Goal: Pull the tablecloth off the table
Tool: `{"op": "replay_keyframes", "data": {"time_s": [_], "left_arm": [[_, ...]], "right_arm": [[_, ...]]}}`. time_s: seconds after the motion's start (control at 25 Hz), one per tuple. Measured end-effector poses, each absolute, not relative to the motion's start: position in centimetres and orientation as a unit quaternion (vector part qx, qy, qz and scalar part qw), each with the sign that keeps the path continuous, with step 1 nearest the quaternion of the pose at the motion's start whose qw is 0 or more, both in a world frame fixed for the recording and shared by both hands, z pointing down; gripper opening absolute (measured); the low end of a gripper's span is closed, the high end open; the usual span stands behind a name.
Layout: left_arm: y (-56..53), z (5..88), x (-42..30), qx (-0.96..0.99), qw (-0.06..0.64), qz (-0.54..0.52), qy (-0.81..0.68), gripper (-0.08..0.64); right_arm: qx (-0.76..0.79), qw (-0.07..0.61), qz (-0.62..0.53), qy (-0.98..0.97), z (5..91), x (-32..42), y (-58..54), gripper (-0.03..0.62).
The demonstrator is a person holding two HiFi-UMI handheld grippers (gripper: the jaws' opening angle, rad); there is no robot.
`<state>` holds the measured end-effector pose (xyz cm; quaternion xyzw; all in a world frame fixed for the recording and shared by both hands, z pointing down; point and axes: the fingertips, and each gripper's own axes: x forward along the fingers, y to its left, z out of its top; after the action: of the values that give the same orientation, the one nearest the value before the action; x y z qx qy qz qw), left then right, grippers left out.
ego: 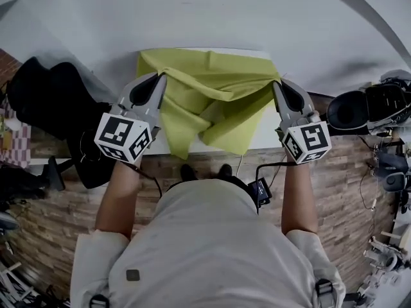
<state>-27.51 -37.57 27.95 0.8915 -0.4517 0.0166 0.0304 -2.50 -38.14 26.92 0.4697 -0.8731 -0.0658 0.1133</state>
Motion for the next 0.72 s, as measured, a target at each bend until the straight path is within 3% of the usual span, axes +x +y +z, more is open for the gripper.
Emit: {"op": "replay_keyframes", "data": {"time_s": [0.72], "left_arm": [[-21.8, 23.2, -23.1, 0.848, -0.007, -0.012, -0.53, 0.009]], "right_arm": [[0.384, 0.06, -0.102, -0.916, 23.3, 2.0, -24.5, 0.014]]}}
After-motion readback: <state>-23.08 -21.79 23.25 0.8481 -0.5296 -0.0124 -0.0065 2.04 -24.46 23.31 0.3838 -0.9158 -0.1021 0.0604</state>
